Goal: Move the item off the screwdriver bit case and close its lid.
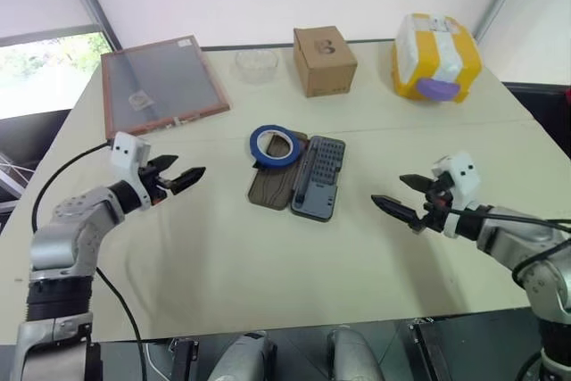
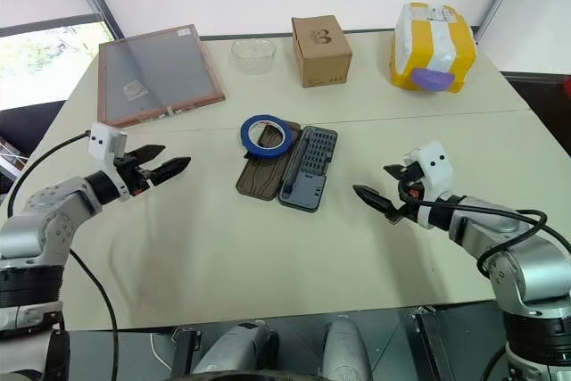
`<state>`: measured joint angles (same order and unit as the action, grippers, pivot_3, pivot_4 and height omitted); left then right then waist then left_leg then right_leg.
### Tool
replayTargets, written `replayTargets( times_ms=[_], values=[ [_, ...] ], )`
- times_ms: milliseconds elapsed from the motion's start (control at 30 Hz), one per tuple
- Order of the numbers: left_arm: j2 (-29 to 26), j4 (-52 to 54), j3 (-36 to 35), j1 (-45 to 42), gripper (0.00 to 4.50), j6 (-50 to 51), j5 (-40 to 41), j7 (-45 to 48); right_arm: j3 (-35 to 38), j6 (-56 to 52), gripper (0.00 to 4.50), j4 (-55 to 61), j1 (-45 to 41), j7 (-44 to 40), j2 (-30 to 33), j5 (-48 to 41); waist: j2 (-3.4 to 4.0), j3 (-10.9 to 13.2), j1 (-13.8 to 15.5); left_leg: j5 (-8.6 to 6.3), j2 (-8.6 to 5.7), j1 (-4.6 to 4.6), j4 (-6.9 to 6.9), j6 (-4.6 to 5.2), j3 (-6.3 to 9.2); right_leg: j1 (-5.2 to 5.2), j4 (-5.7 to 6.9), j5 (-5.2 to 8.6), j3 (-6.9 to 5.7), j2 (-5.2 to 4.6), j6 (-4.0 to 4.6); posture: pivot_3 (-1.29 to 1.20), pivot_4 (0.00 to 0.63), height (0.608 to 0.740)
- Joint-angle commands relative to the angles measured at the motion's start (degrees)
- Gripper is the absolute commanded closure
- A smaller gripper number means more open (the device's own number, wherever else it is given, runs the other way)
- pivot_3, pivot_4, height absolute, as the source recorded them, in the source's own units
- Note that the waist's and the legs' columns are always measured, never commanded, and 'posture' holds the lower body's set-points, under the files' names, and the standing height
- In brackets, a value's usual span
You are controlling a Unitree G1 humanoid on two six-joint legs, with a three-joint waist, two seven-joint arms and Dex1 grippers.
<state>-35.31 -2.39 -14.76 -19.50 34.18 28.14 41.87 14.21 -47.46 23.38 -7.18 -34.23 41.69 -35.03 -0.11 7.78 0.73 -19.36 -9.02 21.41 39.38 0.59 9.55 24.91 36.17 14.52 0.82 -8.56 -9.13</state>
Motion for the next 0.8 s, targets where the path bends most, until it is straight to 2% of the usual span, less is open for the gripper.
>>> replayTargets(
  times_ms=[33,800],
  values=[
    [0.3,-0.4,-1.5,-1.7,0.07,-2.9,-0.7,-1.7,0.7,1.3,0.01,0.8,-0.9,0.0,-0.1,0.1,0.0,0.0,0.0,0.0,0.0,0.0,0.0,0.0,0.0,0.0,0.0,0.0,0.0,0.0,0.0,0.0,0.15,0.74],
    [0.3,-1.9,-1.0,-2.3,0.07,-2.8,0.4,-0.7,1.2,2.9,0.01,0.1,0.5,0.1,-0.2,1.3,0.0,0.0,0.0,0.0,0.0,0.0,0.0,0.0,-0.01,0.0,0.0,0.0,-0.01,0.0,0.0,0.0,0.15,0.74]
  ],
)
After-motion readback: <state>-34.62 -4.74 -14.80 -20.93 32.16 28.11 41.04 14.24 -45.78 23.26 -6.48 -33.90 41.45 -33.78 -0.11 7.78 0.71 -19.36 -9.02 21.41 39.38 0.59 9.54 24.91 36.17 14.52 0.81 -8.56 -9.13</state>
